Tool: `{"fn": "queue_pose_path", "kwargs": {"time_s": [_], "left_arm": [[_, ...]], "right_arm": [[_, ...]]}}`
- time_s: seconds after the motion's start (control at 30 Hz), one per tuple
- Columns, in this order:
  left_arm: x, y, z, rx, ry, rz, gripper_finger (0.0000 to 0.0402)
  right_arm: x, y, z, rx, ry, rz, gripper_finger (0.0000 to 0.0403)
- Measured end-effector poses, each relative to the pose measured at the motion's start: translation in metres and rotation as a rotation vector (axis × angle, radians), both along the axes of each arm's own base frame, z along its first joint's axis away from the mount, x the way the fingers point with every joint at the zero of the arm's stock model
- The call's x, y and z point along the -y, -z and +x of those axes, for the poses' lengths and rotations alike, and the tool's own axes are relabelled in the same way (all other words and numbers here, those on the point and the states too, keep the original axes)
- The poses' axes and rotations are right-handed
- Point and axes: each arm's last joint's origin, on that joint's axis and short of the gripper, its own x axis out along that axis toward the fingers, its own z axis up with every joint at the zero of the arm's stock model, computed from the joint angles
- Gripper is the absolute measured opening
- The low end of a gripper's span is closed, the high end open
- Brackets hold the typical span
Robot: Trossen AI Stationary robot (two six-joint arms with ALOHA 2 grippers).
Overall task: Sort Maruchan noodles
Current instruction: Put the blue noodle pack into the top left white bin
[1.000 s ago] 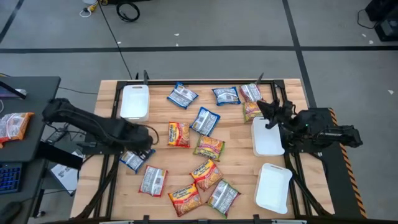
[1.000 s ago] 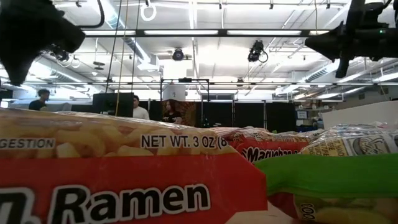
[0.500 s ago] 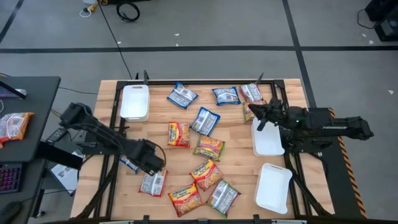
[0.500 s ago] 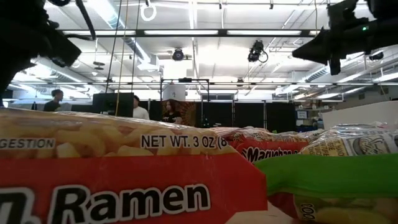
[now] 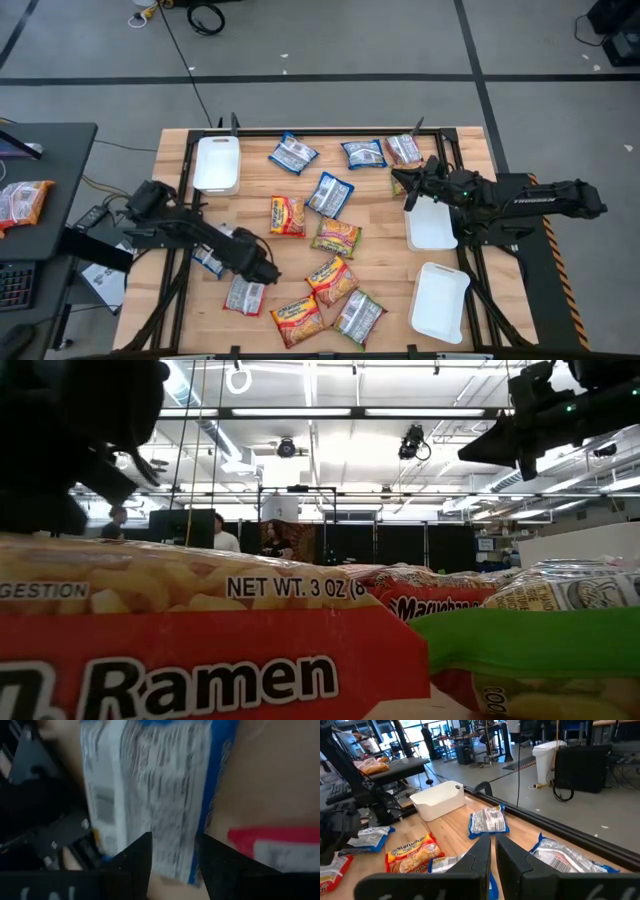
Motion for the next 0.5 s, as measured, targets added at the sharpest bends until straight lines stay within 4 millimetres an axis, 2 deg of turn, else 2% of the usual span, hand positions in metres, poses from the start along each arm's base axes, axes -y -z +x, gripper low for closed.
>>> {"fn": "queue_pose_path", "kwargs": {"time_s": [0.17, 0.5], "left_arm": [[0.001, 0.005, 0.008, 0.099, 0.028, -0.005, 0.0156], [-0.001, 0.031, 0.011, -0.021, 0.039, 0.001, 0.0155]], "right_arm": [[0.000, 0.000, 0.000, -0.010, -0.006, -0.015, 0.0032], [0.000, 0.000, 0.000, -0.010, -0.007, -0.015, 0.0032]]}}
